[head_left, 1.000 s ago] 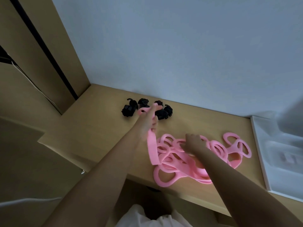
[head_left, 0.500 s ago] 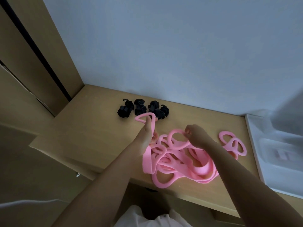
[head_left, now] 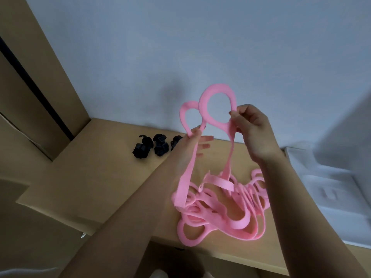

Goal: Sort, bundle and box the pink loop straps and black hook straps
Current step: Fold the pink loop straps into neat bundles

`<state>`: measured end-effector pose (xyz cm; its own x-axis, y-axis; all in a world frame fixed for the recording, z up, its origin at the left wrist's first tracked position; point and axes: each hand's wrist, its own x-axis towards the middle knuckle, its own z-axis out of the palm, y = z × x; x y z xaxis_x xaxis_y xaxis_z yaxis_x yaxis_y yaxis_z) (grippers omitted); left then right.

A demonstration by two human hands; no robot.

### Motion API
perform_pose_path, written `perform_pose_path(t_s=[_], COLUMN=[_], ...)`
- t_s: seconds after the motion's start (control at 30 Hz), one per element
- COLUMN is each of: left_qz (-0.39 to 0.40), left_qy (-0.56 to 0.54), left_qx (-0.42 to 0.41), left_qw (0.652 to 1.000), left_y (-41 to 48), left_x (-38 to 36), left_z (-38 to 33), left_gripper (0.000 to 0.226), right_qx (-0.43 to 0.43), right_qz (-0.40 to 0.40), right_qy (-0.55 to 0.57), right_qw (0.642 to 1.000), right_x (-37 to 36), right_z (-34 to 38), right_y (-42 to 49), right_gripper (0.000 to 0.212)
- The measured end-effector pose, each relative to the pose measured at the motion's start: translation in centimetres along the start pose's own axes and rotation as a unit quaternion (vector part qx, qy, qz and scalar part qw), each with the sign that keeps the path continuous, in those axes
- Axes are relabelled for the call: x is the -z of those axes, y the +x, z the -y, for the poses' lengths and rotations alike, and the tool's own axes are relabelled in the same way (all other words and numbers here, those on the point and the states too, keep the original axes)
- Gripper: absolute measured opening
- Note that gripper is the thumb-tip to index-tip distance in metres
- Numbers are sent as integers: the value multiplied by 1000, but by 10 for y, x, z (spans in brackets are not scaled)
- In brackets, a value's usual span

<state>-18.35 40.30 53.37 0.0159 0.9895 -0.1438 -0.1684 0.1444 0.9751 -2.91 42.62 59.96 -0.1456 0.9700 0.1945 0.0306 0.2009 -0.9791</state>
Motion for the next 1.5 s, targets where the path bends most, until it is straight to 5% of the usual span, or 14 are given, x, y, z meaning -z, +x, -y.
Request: perform_pose_path(t_s=[0.43, 0.7, 0.87, 1.17, 1.27, 1.4, 1.5], left_qz=[38, 20, 13, 18, 17, 8, 26], left_qy=[42, 4, 103, 140, 116, 77, 74], left_qx=[-155, -187, -186, -182, -176, -174, -173], left_qw=[986, 982, 977, 973, 977, 982, 982], left_y=[26, 30, 32, 32, 30, 29, 31], left_x=[-39, -49, -43, -39, -40, -39, -34], left_z=[-157, -165, -163, -153, -154, -157, -155], left_gripper=[23, 80, 54, 61, 52, 52, 47], right_qx=[34, 50, 72, 78, 48, 35, 37], right_qz=[-46, -94, -119, -126, -100, 39, 48], right_qy=[110, 119, 74, 47, 61, 55, 48], right_qw=[992, 987, 987, 988, 992, 997, 997], right_x=[-26, -39, -38, -31, -30, -29, -30], right_z=[97, 101, 104, 97, 85, 65, 58], right_y=[62, 66, 63, 61, 58, 46, 43], right_gripper=[17, 17, 15, 17, 22, 19, 23])
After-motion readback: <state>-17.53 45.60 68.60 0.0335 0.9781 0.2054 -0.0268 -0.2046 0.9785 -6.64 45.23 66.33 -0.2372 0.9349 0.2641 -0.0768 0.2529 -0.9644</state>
